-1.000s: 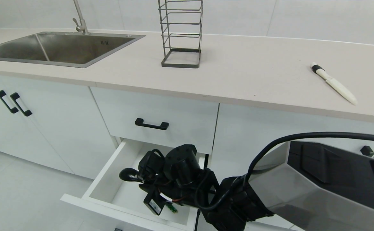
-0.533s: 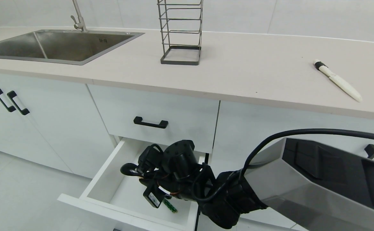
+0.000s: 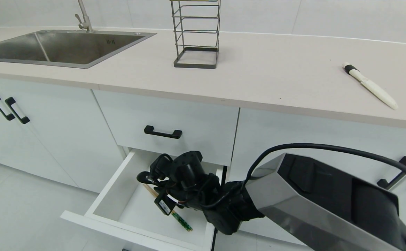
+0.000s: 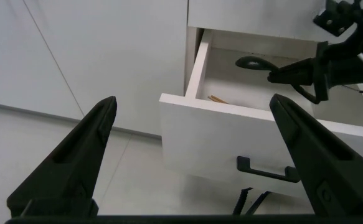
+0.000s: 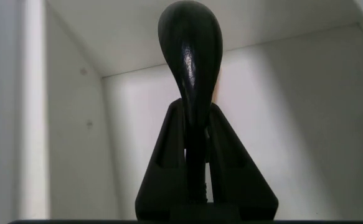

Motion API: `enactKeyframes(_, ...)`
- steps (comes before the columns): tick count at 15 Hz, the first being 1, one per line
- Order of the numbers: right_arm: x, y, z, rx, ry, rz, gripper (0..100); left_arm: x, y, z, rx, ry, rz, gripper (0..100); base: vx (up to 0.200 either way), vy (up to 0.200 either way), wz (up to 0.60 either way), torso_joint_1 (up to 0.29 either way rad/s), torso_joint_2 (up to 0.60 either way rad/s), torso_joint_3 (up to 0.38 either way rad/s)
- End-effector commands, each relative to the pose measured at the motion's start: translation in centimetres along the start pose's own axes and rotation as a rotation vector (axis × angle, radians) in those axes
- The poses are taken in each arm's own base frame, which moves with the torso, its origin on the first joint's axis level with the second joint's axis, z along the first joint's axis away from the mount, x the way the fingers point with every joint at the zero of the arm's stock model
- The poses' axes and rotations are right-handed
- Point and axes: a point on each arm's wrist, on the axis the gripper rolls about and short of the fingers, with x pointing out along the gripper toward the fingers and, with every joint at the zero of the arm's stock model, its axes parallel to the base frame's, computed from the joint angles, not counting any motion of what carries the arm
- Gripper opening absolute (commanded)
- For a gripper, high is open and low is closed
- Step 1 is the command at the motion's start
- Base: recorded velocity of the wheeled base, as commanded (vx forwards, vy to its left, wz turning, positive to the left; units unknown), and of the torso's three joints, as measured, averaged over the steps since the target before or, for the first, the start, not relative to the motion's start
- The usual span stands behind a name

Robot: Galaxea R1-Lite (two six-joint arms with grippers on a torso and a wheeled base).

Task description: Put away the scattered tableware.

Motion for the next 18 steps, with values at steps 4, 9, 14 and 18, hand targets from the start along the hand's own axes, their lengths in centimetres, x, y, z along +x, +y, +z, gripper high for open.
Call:
enactKeyframes(4,2.5,-0.2,-0.8,0.058,0.06,-0.088,0,0.0,0.0,0.0,-0.001,0.001,0.001,100,0.0,0.0,0.0,0.0,0.0,0.0)
enactKeyframes(9,4.0,0.1,-1.8,0.081,0.087,-0.114,0,0.0,0.0,0.0,-0.001,0.001,0.001,100,0.0,0.0,0.0,0.0,0.0,0.0)
enactKeyframes(14,4.7,0.7,-3.0,0.074,0.112,-0.103,0,0.0,0.0,0.0,-0.001,0.001,0.0,100,0.0,0.0,0.0,0.0,0.0,0.0)
enactKeyframes(18,5.1,1.1,-3.6,0.071,0.122,-0.095,0,0.0,0.0,0.0,-0.001,0.001,0.0,100,0.0,0.0,0.0,0.0,0.0,0.0)
